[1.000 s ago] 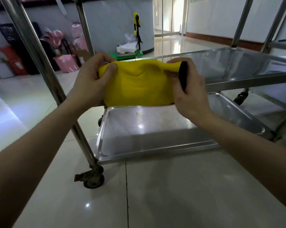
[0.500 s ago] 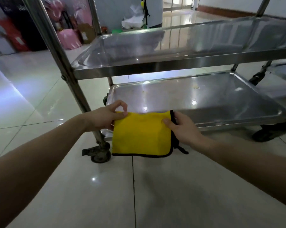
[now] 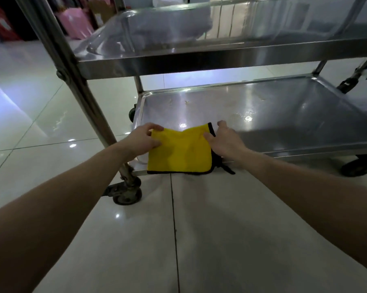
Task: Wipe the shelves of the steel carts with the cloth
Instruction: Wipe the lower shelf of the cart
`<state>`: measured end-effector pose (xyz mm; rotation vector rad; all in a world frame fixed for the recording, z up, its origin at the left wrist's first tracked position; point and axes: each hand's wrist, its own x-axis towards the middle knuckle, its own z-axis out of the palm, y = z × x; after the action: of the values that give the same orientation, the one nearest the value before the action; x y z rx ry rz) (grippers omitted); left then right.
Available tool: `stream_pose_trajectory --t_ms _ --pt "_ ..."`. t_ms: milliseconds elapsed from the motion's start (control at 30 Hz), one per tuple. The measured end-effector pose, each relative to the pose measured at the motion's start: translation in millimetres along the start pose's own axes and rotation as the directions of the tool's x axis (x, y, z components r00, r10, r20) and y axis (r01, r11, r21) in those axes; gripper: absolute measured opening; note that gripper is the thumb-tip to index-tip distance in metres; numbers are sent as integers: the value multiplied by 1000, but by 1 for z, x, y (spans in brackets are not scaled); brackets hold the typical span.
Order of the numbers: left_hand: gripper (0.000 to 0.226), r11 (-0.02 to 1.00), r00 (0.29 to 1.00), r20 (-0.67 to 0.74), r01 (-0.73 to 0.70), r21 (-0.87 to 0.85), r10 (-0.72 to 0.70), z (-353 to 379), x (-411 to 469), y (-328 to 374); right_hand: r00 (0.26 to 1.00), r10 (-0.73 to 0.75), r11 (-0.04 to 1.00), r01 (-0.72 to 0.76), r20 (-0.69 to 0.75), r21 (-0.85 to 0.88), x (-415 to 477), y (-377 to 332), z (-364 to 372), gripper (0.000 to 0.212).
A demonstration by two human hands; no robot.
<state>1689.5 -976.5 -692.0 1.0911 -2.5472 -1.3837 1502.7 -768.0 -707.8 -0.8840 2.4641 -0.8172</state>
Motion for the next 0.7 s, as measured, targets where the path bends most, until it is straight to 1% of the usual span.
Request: stream_pose_trajectory --t_ms 33,67,100,133,200,267,300,367,400,433,500,533,633,667,700 --pt "57 999 1000 -2 -4 37 4 2 3 -5 1000 -22 986 23 10 -168 2 1 7 63" --pt "61 998 1000 -2 -7 61 7 4 5 -10 998 -62 945 60 4 -323 2 4 15 63" --pt "60 996 1000 -10 -18 87 19 6 6 -15 994 -113 895 98 -8 -435 1 6 24 62" --pt "56 991 999 -25 -43 129 46 7 7 -20 986 -163 855 129 -24 -503 0 9 32 61" --pt "45 956 987 -73 -119 267 143 13 4 -30 962 -271 801 204 -38 -563 1 10 46 60" --pt "36 894 966 -100 -179 411 239 25 0 -36 937 -350 768 277 -16 -578 3 4 55 56" --pt "31 870 952 -117 -202 450 281 30 -3 -36 929 -370 764 296 -13 -573 4 -2 59 54" --pt "22 845 904 -178 -271 460 387 41 -12 -32 936 -353 766 295 10 -572 3 -14 64 53" --pt "19 842 879 -200 -315 439 433 45 -19 -30 947 -315 757 287 57 -586 2 -21 64 54" --pt "17 848 868 -201 -353 396 455 48 -25 -28 956 -265 742 285 125 -607 1 -27 63 54" --pt "16 865 881 -127 -404 296 455 52 -39 -33 950 -175 730 301 258 -614 0 -34 60 54" --pt "15 861 883 -83 -425 280 463 53 -45 -38 942 -173 739 317 287 -595 1 -36 60 54" --pt "16 833 872 -8 -465 300 490 49 -57 -56 918 -288 778 390 272 -492 5 -33 68 56" --pt "20 828 867 14 -481 288 498 48 -60 -63 909 -328 777 414 257 -473 4 -26 73 57" --pt "28 832 871 2 -471 295 492 47 -66 -72 895 -374 755 446 244 -481 4 -21 80 58"
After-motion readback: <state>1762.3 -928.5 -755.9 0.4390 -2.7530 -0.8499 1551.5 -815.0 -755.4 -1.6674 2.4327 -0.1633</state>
